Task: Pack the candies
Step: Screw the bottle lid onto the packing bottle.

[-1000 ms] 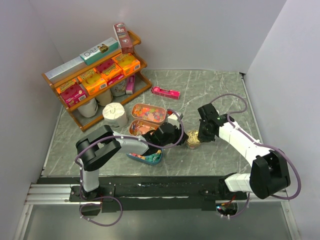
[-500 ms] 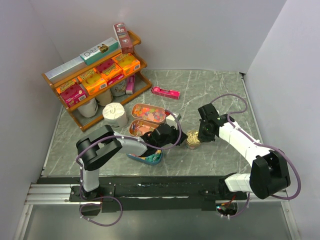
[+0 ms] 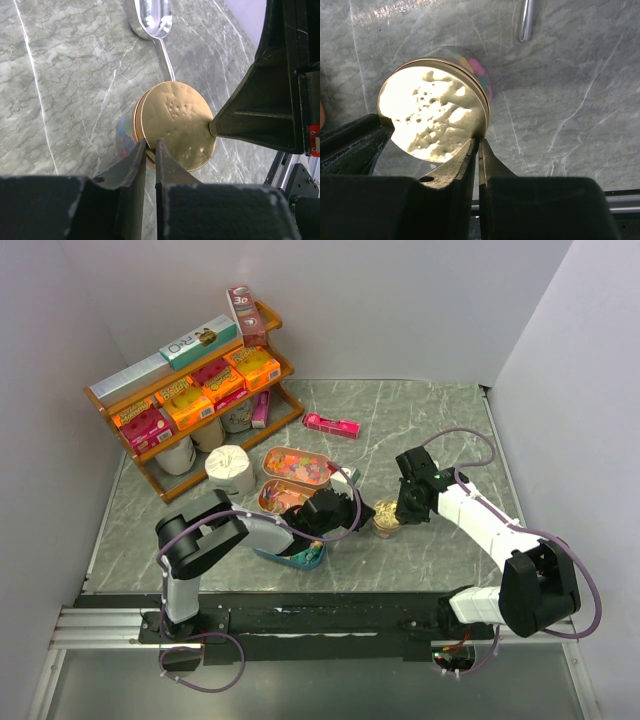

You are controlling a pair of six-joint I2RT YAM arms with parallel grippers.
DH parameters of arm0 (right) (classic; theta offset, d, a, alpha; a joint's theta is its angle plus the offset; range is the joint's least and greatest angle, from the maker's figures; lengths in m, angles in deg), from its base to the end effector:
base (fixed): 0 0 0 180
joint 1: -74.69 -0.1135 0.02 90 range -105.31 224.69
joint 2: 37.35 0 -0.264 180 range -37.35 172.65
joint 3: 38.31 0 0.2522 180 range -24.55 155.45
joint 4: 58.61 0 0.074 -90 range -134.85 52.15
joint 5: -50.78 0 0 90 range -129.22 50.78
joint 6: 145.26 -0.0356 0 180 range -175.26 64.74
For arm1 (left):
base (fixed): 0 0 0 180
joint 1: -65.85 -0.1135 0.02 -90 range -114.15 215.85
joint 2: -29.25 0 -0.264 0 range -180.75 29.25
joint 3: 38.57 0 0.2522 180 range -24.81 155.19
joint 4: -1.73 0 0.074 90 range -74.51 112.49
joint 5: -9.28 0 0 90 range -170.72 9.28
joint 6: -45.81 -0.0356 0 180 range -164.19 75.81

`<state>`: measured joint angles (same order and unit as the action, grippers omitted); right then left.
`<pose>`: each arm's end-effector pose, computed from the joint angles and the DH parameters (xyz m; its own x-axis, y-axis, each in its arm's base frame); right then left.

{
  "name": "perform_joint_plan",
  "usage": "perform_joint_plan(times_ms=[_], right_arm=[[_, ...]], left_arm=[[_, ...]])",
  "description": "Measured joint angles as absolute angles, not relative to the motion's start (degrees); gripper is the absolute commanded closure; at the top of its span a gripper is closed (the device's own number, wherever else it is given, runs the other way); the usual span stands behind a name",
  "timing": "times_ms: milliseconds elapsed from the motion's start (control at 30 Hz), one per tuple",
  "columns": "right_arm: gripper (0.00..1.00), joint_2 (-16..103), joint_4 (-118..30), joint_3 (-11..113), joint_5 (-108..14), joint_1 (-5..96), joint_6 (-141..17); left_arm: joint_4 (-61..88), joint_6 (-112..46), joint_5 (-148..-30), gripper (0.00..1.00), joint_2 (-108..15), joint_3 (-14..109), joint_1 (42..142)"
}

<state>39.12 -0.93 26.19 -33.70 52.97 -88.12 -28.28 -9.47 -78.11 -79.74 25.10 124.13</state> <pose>0.2270 0.0867 0.2153 -0.9147 0.2170 -0.3410 0.1893 0.9754 0.1129 0.2059 -0.3300 0.1549 -0.5849 -0.1358 -0.7996 0.6004 0.5903 -0.5395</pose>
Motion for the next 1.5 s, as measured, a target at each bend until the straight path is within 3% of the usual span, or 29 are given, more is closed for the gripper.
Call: perform_joint_plan(times_ms=[167, 200, 300, 533, 900, 1200, 1500], right_arm=[[0.71, 38.7, 0.4, 27.7, -33.7, 52.7, -88.7], [0.70, 38.8, 0.6, 28.1, -33.7, 52.6, -88.6], [0.64, 39.0, 2.2, 29.5, -33.5, 52.4, -88.6], [0.50, 38.4, 5.0, 34.6, -32.8, 52.7, -87.5], [0.41, 29.6, 7.7, 35.8, -36.8, 60.3, -84.1], [0.40, 22.5, 9.5, 35.5, -42.1, 63.1, -84.2], [0.40, 21.4, 11.2, 32.3, -43.8, 63.4, -84.4]], left_arm=[[-25.8, -11.0, -77.9, 0.54, -79.0, 26.0, 124.7], [-24.4, -11.9, -77.8, 0.42, -78.9, 26.5, 125.1], [-19.6, -13.8, -77.5, 0.24, -77.8, 28.8, 126.6], [-11.7, -15.6, -74.7, 0.01, -74.8, 31.5, 130.0], [-12.5, -16.7, -58.9, 0.04, -73.0, 31.4, 139.6], [-31.8, -22.9, -49.5, 0.04, -85.4, 27.4, 143.2], [-45.2, -31.0, -48.4, 0.04, -95.8, 27.9, 142.0]])
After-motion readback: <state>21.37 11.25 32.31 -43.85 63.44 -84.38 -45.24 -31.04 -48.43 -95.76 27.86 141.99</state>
